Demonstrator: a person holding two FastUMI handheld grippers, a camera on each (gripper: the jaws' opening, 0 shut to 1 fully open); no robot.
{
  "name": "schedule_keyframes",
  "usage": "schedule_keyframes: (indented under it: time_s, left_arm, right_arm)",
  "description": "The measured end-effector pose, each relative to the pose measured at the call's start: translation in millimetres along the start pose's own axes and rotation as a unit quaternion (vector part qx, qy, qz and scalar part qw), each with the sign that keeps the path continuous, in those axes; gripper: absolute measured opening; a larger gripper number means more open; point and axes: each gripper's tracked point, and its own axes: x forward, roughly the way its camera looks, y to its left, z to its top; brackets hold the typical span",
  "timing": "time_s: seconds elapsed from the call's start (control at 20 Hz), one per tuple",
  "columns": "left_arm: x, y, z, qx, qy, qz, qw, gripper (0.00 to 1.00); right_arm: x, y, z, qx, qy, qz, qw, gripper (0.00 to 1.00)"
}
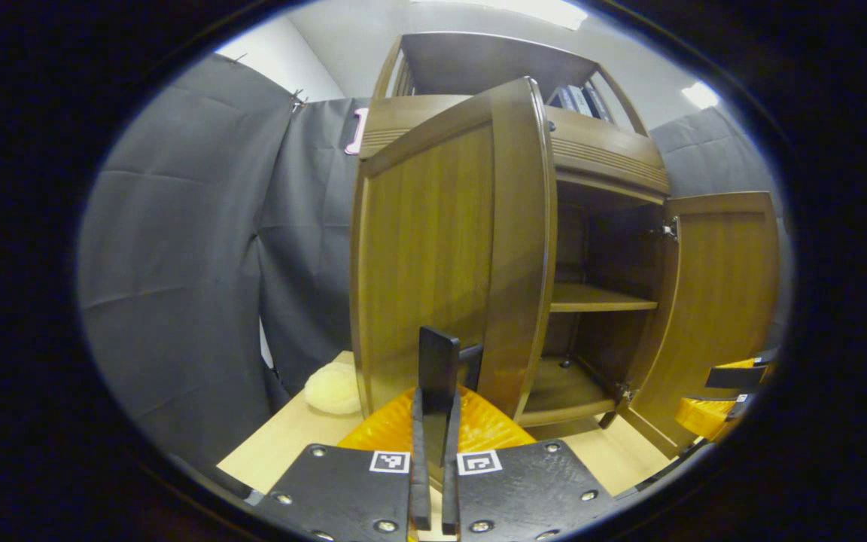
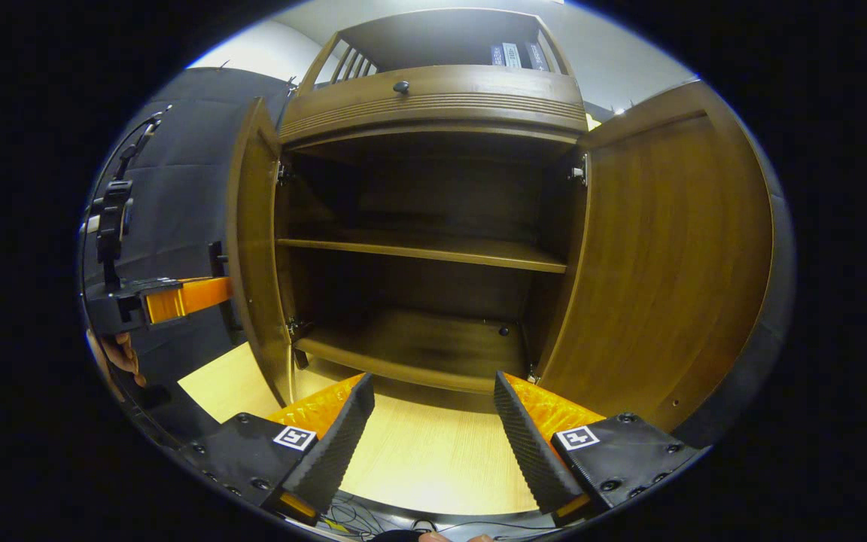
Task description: Open the right door of the double-door shoe cabinet with the right hand, and open the left door with the left hand.
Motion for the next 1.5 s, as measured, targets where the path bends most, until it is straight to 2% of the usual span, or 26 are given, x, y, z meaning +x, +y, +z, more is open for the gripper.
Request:
schedule_keyframes:
  time_s: [0.25, 0.4, 0.5, 0.7, 0.8, 1.2, 1.35, 1.5]
  left_arm:
    - [-16.4, 25.7, 5.3, 0.027, -0.007, -0.028, 0.999, 0.07]
    - [-21.8, 50.4, 2.6, 0.029, -0.007, -0.032, 0.999, 0.07]
    - [-23.7, 67.4, 0.7, 0.019, -0.007, -0.036, 0.999, 0.07]
    - [-30.5, 97.6, -2.0, 0.037, -0.018, -0.074, 0.996, 0.07]
    - [-27.9, 121.2, -5.7, 0.029, -0.014, -0.082, 0.996, 0.07]
    - [-35.9, 199.6, 4.9, 0.043, -0.018, -0.059, 0.997, 0.07]
    - [-41.8, 200.6, 9.0, 0.049, -0.017, -0.059, 0.997, 0.07]
    - [-50.2, 197.3, 13.3, 0.075, -0.013, -0.051, 0.996, 0.07]
  right_arm:
    - [-4.8, 12.1, -3.2, 0.001, 0.003, 0.005, 1.000, 0.98]
    - [-10.1, 13.1, -3.1, -0.003, 0.003, 0.001, 1.000, 0.98]
    - [-13.1, 10.8, -3.4, -0.006, 0.004, -0.005, 1.000, 0.98]
    - [-19.9, -2.4, -0.5, -0.011, 0.004, -0.025, 1.000, 0.98]
    - [-21.1, -7.8, 2.1, -0.010, 0.007, -0.034, 0.999, 1.00]
    - [-25.8, -28.2, 40.5, 0.002, -0.026, -0.061, 0.998, 0.97]
    - [-26.6, -34.9, 41.9, 0.003, -0.030, -0.061, 0.998, 0.97]
    - [-27.8, -43.4, 39.7, 0.009, -0.030, -0.058, 0.998, 0.97]
